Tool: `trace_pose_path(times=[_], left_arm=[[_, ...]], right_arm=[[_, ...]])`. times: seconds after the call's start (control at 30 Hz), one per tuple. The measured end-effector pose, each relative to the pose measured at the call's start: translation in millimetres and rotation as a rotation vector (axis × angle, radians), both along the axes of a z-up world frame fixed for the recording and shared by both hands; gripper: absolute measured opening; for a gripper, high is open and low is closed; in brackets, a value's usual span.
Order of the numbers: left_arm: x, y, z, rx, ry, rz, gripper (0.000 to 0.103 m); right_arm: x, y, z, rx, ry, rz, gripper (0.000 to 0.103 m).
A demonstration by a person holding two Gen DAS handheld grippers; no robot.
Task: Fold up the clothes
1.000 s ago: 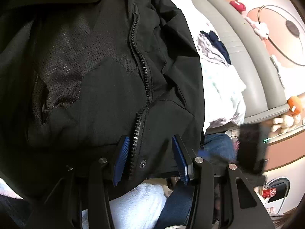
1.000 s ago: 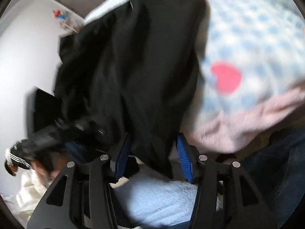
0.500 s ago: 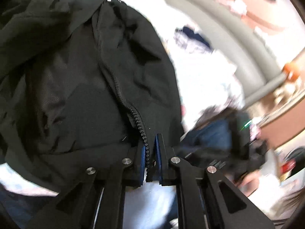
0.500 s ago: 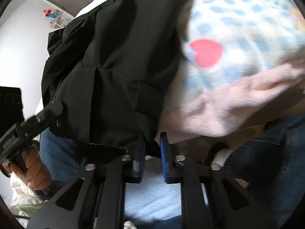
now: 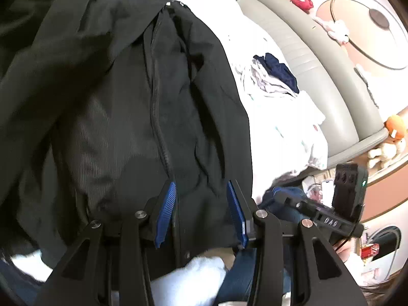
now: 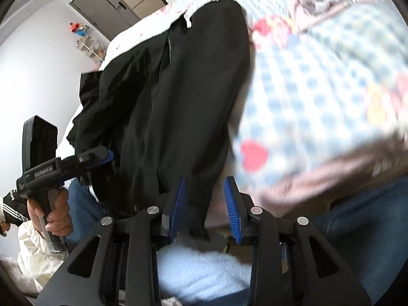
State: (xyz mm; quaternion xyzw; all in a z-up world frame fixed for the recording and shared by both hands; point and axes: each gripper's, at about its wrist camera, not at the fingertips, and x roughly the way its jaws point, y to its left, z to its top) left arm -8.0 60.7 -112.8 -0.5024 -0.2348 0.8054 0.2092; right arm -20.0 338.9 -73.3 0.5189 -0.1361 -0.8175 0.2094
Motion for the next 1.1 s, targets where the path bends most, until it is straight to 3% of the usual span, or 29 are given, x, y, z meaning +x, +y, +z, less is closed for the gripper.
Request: trace_pose_path(times=[0.13, 0.17, 0.4, 0.53, 0.57, 0.63, 0.7, 0.73, 0.77, 0.87, 0.97, 1.1], left_arm=[[-31.9, 1.2, 5.7, -0.08, -0.006, -0.01, 0.043], [-43.4, 0.0, 8.5, -0.099, -0.008, -0.009, 0.043], [-165.5, -8.2, 29.8, -0.215, 0.026, 0.019, 0.045], [-230.7, -11.6, 22.8, -0.237, 0.006, 0.021, 0.045], [-246.1, -12.3, 20.6, -0.237, 0.0, 0.022, 0.045], [-274.4, -13.1, 13.6, -0.23, -0.017, 0.023, 0.045], [-291.8, -11.7, 0.3, -0.214, -0.048, 0.027, 0.047], [-294.7, -10.0, -7.5, -0.208, -0.066, 0.03, 0.047], [-297.6, -8.3, -15.3, -0.201, -0.083, 0.033, 0.047], [-302.4, -5.6, -34.8, -0.2, -0.103, 0.037, 0.047], [-300.2, -7.0, -41.6, -0.203, -0.102, 0.011, 0.045], [-293.0, -6.6, -44.9, -0.218, -0.1, -0.016, 0.045]], right_arm=[[-53.8, -7.1, 16.0, 0.031, 0.023, 0.027, 0.04], [-74.6, -10.2, 19.7, 0.042, 0.036, 0.037, 0.046], [-216.6, -30.7, 43.8, 0.106, 0.079, -0.025, 0.063], [-285.2, -43.9, 27.8, 0.104, 0.015, -0.069, 0.07], [-302.0, -48.4, 24.2, 0.099, 0.001, -0.07, 0.077], [-341.1, -57.1, 3.4, 0.129, -0.047, -0.072, 0.087], [-373.4, -64.4, -21.9, 0.133, -0.11, -0.063, 0.087], [-380.3, -66.4, -35.9, 0.094, -0.153, -0.048, 0.079], [-387.2, -68.4, -49.9, 0.054, -0.197, -0.033, 0.049], [-381.6, -78.0, -49.4, 0.088, -0.119, 0.009, 0.015], [-353.4, -60.0, -11.5, 0.146, 0.039, -0.05, 0.007], [-301.4, -16.9, 42.5, 0.263, 0.221, -0.211, 0.004]])
